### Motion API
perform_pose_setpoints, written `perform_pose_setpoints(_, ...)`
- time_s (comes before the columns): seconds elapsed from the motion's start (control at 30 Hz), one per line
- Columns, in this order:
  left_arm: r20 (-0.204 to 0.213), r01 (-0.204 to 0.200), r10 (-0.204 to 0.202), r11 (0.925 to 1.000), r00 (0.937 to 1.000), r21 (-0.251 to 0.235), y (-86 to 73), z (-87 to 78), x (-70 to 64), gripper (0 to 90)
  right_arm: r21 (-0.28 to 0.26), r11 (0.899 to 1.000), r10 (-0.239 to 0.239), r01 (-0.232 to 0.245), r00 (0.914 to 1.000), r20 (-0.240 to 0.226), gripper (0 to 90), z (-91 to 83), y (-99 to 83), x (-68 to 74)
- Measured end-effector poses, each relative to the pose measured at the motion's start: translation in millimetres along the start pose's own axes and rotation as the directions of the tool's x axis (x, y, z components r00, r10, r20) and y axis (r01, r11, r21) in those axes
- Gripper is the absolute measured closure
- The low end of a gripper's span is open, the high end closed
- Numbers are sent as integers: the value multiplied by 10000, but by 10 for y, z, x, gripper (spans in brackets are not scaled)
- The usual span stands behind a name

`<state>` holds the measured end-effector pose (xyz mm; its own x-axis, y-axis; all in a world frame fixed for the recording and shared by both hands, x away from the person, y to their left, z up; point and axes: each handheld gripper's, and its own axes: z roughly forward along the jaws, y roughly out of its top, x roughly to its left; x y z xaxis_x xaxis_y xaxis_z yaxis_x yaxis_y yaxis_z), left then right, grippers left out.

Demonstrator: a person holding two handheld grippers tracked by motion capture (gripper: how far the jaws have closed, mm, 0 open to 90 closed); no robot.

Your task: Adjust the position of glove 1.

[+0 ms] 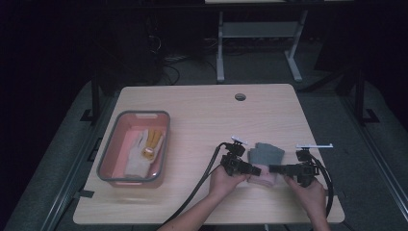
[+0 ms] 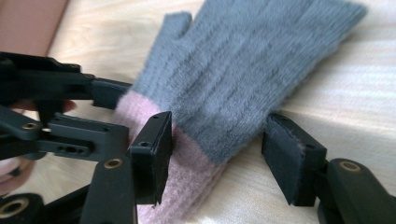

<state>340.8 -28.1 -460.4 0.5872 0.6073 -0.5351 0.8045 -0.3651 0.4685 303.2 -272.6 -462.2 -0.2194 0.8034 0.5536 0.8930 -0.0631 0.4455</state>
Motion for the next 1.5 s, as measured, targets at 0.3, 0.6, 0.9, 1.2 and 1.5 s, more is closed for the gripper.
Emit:
perform_pose_setpoints(0.3,292,539,-537,9985,9981,-37,1,21,16,474,-320,9986,423,-432,9987,-292,517,50,-52,-15)
perform_pose_setpoints(0.6,864,1268,-1277,9918,9880,160,0,21,107,545,-344,9967,706,-739,9936,-882,612,111,-75,-28)
perform_pose_setpoints(0.9,1471,1421,-1379,9897,9795,-183,-45,-10,181,636,-434,9959,721,-796,9857,-1521,704,98,-80,-41)
perform_pose_setpoints(1.2,1484,1054,-978,9934,9841,-447,-110,-173,197,647,-523,9981,220,-316,9842,-1757,712,76,-58,119)
perform_pose_setpoints(1.5,1649,997,-854,9918,9826,-802,-206,-378,259,649,-464,9989,-132,44,9815,-1911,712,102,-30,307)
